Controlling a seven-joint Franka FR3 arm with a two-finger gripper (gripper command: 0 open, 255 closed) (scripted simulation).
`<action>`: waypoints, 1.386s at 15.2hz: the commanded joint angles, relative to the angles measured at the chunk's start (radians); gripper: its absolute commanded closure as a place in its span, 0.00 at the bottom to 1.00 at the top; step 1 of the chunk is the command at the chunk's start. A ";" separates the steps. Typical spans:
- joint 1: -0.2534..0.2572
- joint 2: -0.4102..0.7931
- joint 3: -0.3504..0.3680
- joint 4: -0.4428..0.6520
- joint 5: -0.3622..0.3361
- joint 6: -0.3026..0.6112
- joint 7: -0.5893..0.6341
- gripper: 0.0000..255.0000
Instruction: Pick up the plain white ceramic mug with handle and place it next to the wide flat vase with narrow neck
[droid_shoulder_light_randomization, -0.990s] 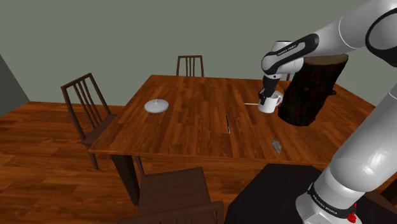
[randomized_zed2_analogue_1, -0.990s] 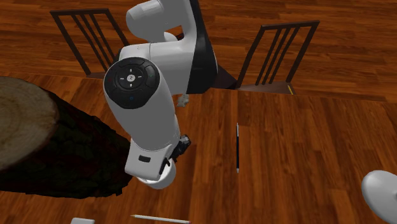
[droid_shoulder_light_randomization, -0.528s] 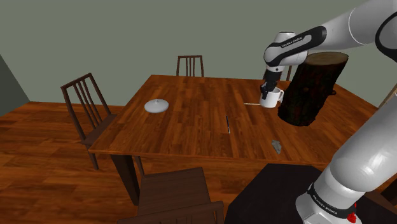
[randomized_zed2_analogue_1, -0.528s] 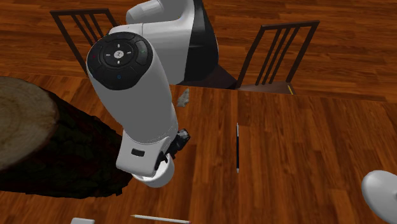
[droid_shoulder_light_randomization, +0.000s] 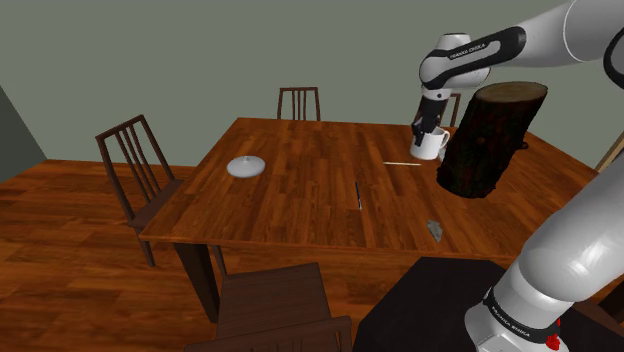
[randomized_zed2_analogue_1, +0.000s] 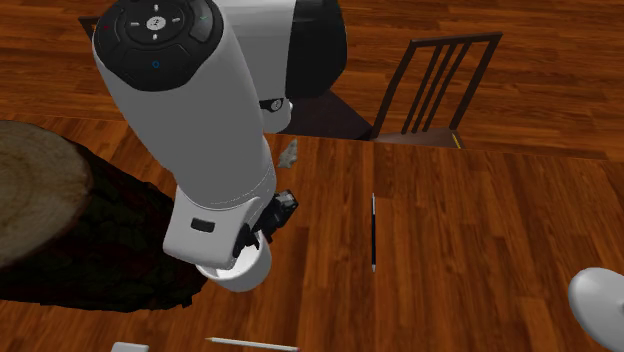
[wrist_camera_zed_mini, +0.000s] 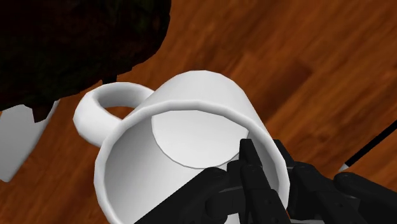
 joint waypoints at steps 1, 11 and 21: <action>0.001 -0.005 0.002 0.021 -0.001 -0.025 0.002 1.00; 0.023 -0.019 0.036 0.110 -0.001 -0.129 0.053 1.00; 0.126 0.071 0.162 0.201 0.034 -0.140 0.267 1.00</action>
